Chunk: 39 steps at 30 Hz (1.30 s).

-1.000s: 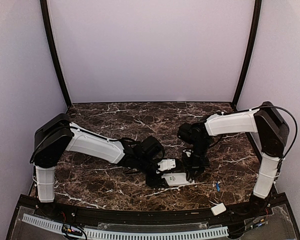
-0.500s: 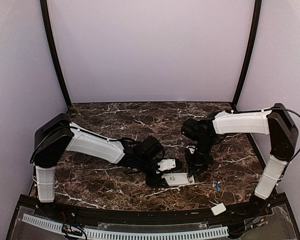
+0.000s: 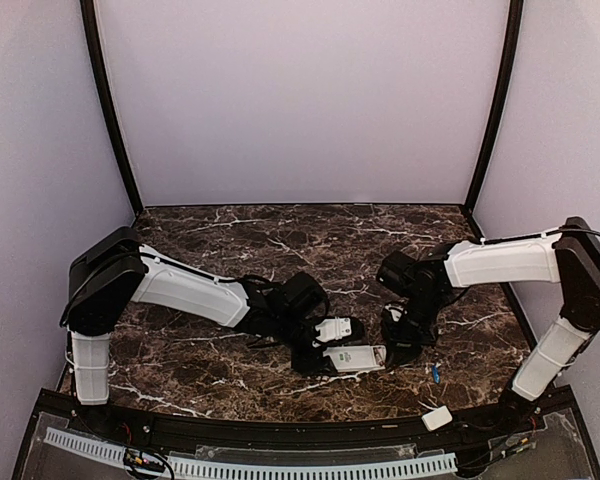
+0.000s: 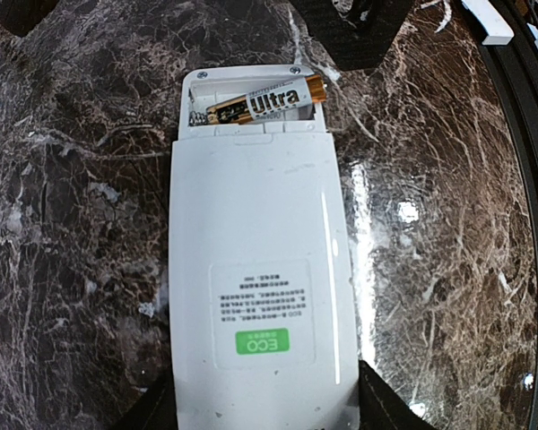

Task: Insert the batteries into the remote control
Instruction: Load the battery into the battery compartment.

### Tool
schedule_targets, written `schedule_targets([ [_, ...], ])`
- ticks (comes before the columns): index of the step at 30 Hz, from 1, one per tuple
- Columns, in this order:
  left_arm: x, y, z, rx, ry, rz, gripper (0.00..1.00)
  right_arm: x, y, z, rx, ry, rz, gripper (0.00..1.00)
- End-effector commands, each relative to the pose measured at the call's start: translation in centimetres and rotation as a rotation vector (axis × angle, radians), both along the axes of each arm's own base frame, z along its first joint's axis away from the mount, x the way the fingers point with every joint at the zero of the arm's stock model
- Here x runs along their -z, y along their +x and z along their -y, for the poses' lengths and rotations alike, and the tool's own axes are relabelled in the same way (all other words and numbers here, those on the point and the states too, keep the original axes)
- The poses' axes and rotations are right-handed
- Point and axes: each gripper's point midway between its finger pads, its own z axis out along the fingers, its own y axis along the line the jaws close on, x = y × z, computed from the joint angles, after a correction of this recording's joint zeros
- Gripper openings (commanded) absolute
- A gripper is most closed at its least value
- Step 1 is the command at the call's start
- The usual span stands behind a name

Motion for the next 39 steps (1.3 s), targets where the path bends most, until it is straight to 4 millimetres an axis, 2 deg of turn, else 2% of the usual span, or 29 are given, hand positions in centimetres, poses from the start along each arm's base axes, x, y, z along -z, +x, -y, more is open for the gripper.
schedule_targets([
  [1, 6.6, -2.9, -5.4, -0.019, 0.267, -0.137, 0.12, 0.5, 0.1, -0.5, 0.017, 0.024, 0.004, 0.10],
  [39, 6.7, -2.9, -5.4, -0.018, 0.272, -0.141, 0.12, 1.1, 1.6, -1.9, 0.004, 0.045, 0.029, 0.05],
])
